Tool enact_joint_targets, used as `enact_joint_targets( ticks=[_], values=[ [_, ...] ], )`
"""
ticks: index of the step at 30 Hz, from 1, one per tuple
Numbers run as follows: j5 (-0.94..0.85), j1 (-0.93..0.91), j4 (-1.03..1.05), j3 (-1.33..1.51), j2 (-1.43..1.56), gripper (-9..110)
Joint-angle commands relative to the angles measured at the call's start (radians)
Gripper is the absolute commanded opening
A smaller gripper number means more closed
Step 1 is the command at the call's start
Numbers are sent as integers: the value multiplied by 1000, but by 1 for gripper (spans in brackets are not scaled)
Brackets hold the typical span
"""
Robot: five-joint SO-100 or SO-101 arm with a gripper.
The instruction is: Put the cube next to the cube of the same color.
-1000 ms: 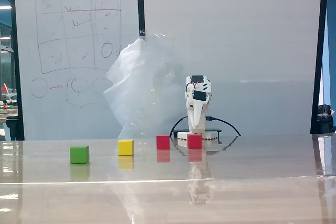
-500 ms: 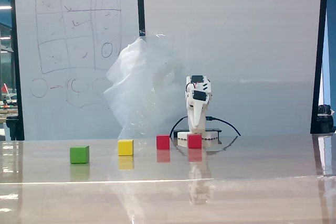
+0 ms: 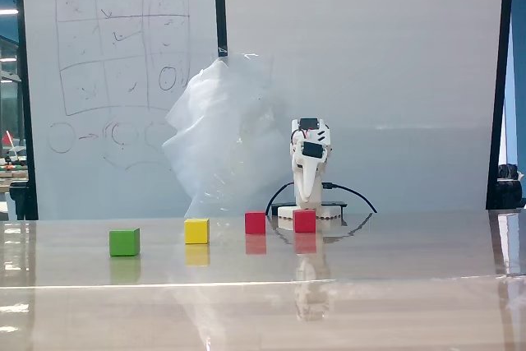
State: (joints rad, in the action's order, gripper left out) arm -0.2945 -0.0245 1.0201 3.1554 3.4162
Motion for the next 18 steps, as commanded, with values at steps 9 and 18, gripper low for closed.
enact_joint_targets(
  ticks=[9,18],
  values=[
    [6,3,2,-11,32,0],
    [-5,-2,-12,-20,-2,0]
  ],
)
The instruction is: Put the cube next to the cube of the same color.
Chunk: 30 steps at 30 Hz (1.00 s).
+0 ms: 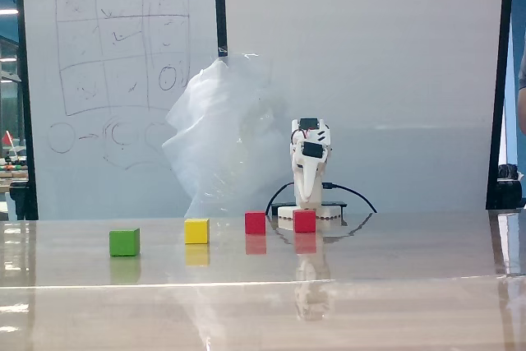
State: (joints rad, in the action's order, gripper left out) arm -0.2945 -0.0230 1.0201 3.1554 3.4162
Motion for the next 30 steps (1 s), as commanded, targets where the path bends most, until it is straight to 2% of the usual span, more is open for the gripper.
enact_joint_targets(
  ticks=[1,14,23,26,30],
  values=[
    [-6,-3,-11,-34,-23,0],
    [-9,0,28,-479,-555,0],
    [-8,9,325,-988,-1037,0],
    [-8,9,400,-1104,-1164,4],
    [-8,9,472,-1189,-1250,15]
  ],
)
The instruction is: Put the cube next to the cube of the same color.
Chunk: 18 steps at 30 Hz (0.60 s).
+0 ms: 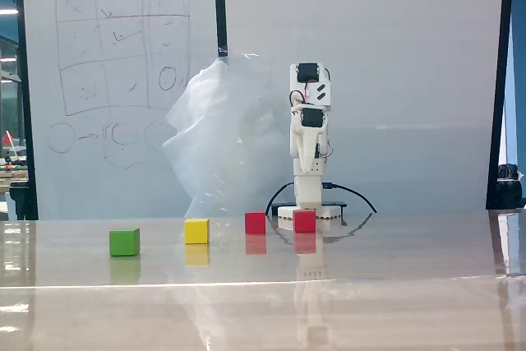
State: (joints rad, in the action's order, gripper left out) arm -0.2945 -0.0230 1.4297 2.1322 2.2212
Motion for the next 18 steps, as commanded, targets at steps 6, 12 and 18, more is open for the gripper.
enact_joint_targets(
  ticks=[6,12,18],
  values=[
    [-8,8,92,-167,-138,30],
    [-6,-6,18,-173,-295,34],
    [-8,-9,-92,-167,-414,34]
  ],
)
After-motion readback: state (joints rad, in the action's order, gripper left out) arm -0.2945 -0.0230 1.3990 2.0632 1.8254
